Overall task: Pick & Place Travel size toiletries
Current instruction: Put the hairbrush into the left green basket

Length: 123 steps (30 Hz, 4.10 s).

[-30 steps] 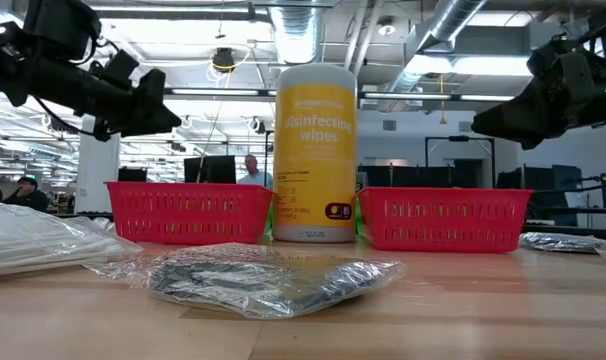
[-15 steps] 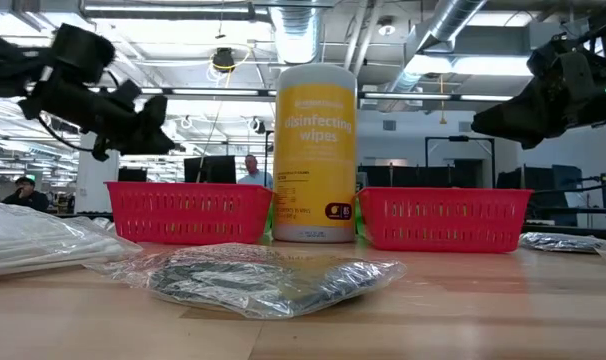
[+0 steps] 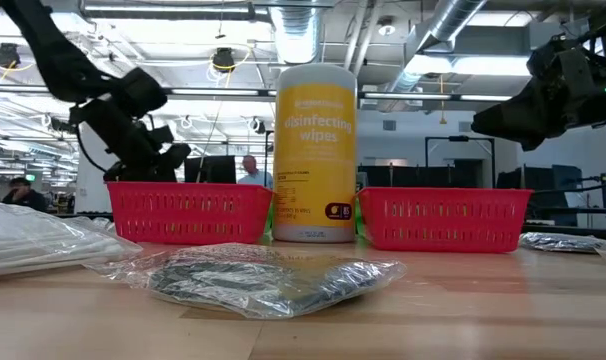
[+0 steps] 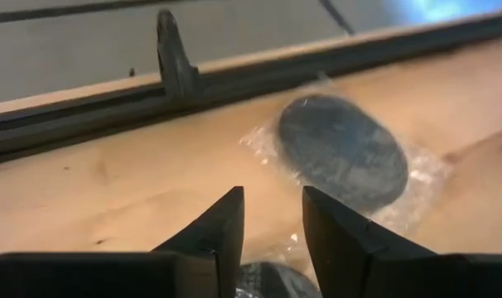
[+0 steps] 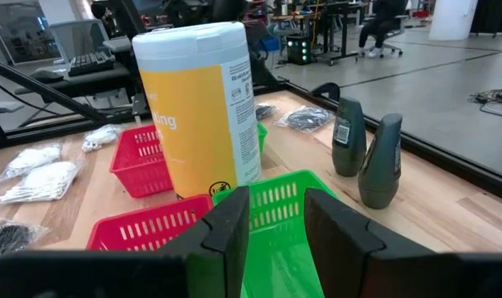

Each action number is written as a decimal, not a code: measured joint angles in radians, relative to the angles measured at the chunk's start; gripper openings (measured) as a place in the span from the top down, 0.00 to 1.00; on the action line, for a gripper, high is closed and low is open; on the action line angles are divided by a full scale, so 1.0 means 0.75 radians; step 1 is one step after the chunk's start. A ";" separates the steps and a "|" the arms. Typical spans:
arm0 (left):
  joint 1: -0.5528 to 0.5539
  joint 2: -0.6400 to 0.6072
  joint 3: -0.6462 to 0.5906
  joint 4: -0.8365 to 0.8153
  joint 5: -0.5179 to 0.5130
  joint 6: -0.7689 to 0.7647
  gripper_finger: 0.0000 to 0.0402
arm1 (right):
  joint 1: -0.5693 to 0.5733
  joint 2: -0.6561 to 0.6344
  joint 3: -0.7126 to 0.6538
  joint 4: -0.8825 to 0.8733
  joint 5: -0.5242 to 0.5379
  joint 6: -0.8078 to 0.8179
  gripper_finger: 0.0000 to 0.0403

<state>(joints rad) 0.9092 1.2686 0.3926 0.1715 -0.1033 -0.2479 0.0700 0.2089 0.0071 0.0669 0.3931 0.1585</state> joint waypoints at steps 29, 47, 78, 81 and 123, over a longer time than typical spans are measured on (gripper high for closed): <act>0.003 -0.002 0.058 -0.190 0.142 -0.046 0.51 | -0.001 0.000 0.000 -0.005 0.000 -0.010 0.73; -0.020 0.179 0.196 -0.270 0.112 0.216 0.51 | -0.001 0.001 0.000 -0.006 0.000 -0.011 0.73; -0.052 0.336 0.214 -0.347 0.122 0.436 0.77 | -0.001 0.001 -0.001 -0.006 0.000 -0.011 0.73; -0.052 0.336 0.213 -0.375 0.117 0.469 0.94 | -0.001 0.001 0.000 -0.005 0.000 -0.011 0.73; -0.736 -0.076 0.208 -0.009 0.068 0.179 1.00 | -0.001 0.001 0.000 -0.005 0.000 -0.011 0.73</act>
<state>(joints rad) 0.3569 1.2113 0.5484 0.1650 -0.0521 -0.1138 0.0692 0.2092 0.0069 0.0630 0.3931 0.1501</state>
